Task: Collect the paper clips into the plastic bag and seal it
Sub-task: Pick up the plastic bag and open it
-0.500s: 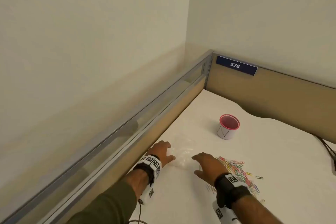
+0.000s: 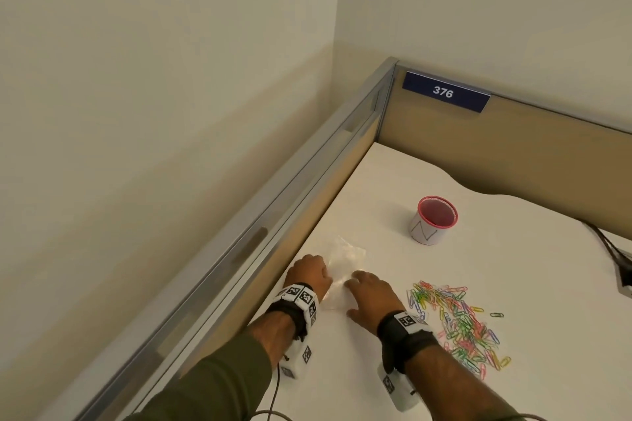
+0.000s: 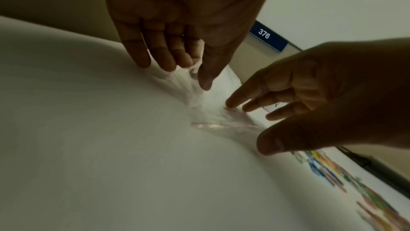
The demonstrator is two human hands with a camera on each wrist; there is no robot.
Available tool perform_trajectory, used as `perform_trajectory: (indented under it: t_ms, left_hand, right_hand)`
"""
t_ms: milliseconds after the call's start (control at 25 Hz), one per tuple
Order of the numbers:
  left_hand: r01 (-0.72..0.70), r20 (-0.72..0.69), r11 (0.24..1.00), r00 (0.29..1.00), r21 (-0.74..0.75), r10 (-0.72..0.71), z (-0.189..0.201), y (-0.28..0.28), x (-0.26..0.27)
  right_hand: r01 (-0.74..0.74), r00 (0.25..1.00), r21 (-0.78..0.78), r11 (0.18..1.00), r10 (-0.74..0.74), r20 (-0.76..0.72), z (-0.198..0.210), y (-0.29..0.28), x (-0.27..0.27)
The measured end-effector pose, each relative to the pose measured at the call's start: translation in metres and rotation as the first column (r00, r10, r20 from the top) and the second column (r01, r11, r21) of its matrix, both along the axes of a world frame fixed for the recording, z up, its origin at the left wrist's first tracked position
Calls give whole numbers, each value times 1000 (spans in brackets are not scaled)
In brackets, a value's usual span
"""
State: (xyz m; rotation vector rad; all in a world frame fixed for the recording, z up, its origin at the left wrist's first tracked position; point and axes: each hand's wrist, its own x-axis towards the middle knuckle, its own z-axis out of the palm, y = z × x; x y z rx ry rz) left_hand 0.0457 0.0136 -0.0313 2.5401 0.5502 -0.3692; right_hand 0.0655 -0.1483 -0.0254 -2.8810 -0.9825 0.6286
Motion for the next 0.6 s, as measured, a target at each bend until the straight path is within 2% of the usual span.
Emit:
perform_trajectory:
  t_ms: [120,240,320,440,600]
  left_hand:
    - [-80,81,986,992,-146,93,9,1,4]
    - [-126,153,924,969,-362,193,26,-3,6]
    - [-149,173,855,948,-497,266,40,-8,4]
    - [-212,175,757,902,-618,395,51,-14,1]
    - [-291,127,563,799,-774,588,52,-42,-13]
  right_hand:
    - [48,998,49,998,-50,39,5,3,0]
    - [83,990,161,983,-99,100,18,2,3]
    - [102,982,226,969,-134,133,27,-1,5]
    - [144,970,299,943,-195,146,39,-6,9]
    - [177,961,392,903,-245,130,51,-23,12]
